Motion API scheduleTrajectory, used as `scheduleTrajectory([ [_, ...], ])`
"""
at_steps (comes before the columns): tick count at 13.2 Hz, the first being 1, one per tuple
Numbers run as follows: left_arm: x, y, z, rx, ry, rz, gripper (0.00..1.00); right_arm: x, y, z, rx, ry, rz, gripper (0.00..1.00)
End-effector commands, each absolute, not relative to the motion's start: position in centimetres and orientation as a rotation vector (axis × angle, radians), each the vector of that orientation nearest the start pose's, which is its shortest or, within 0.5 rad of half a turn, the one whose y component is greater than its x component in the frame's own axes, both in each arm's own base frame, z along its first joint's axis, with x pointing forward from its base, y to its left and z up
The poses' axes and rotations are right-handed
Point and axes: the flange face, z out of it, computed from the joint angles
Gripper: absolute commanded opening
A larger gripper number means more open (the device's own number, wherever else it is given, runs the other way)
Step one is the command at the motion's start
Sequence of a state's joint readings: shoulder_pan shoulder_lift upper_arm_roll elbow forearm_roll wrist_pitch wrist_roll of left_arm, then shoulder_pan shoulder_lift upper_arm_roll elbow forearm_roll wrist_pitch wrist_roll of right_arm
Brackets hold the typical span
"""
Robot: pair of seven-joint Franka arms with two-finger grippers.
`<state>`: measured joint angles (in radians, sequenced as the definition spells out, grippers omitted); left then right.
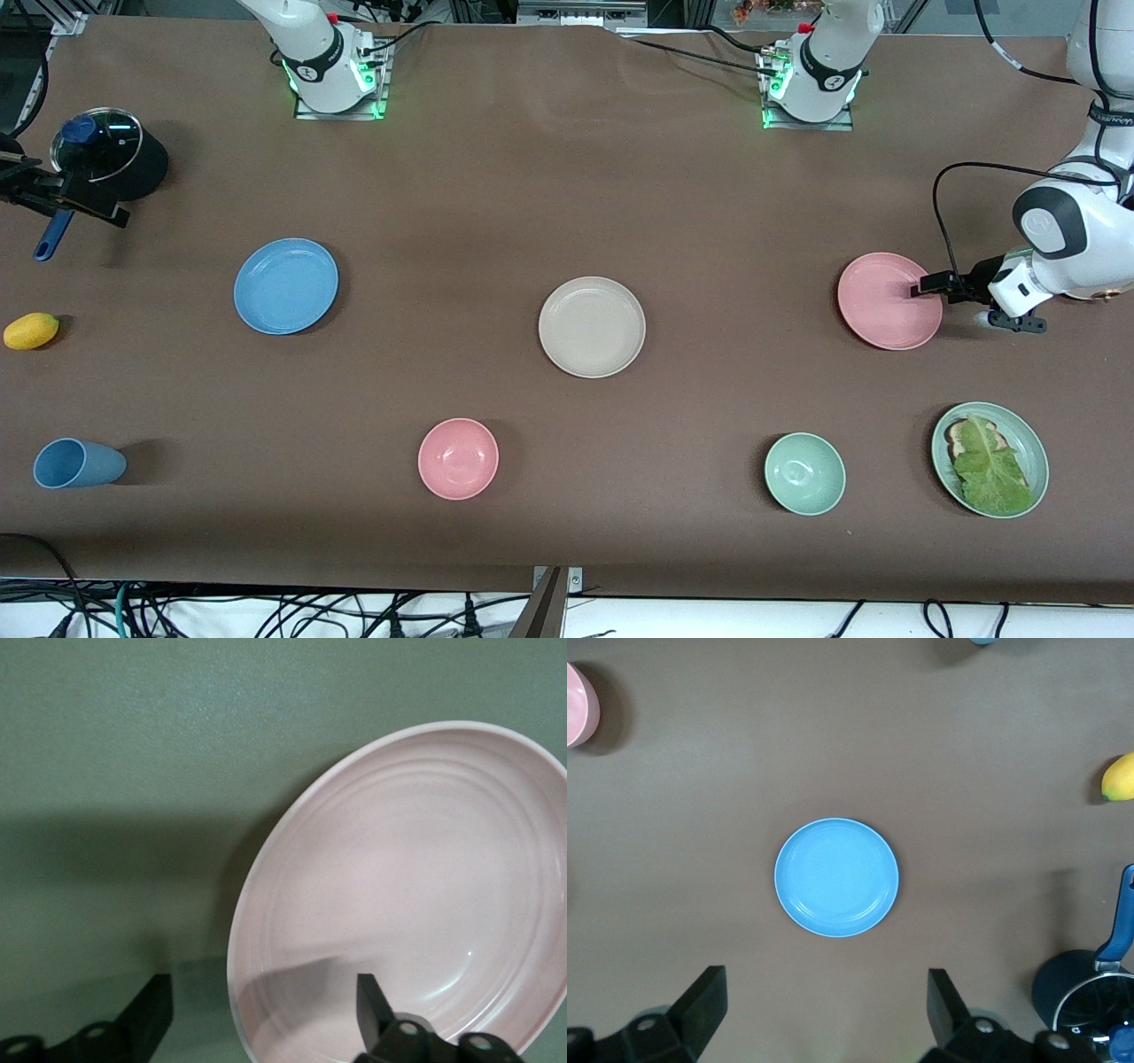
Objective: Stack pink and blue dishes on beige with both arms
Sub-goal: 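Lower the left gripper to the pink plate rim and grasp it, then slide the pink plate with the left gripper onto the beige plate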
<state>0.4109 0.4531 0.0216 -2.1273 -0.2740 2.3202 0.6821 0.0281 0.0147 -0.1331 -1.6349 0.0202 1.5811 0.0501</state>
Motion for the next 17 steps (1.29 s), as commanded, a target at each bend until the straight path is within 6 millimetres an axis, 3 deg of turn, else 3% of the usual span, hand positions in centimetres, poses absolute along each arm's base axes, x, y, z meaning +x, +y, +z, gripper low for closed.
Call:
scheduleTrajectory([
  [1,49.1,22.2,17.8,-3.43,0.066,0.17,0.36,55.2,-5.7,59.1,-3.114,0.252,0.1,1.0],
  [3,49.1,22.3,17.8,-3.43,0.066,0.17,0.0,55.2,-5.7,59.1,-3.114,0.252,0.095,1.0],
  [11,49.6,21.6,18.1,-3.429,0.086,0.174,0.0,55.2,-5.7,59.1,-3.112,0.252,0.097,1.0],
  [14,50.9,19.3,18.8,-3.42,0.139,0.167,0.0,55.3,-5.6,59.0,-3.111,0.252,0.097,1.0],
  [17,53.8,13.6,19.6,-3.421,0.171,0.153,0.0,55.2,-5.6,59.0,-3.111,0.252,0.102,1.0],
])
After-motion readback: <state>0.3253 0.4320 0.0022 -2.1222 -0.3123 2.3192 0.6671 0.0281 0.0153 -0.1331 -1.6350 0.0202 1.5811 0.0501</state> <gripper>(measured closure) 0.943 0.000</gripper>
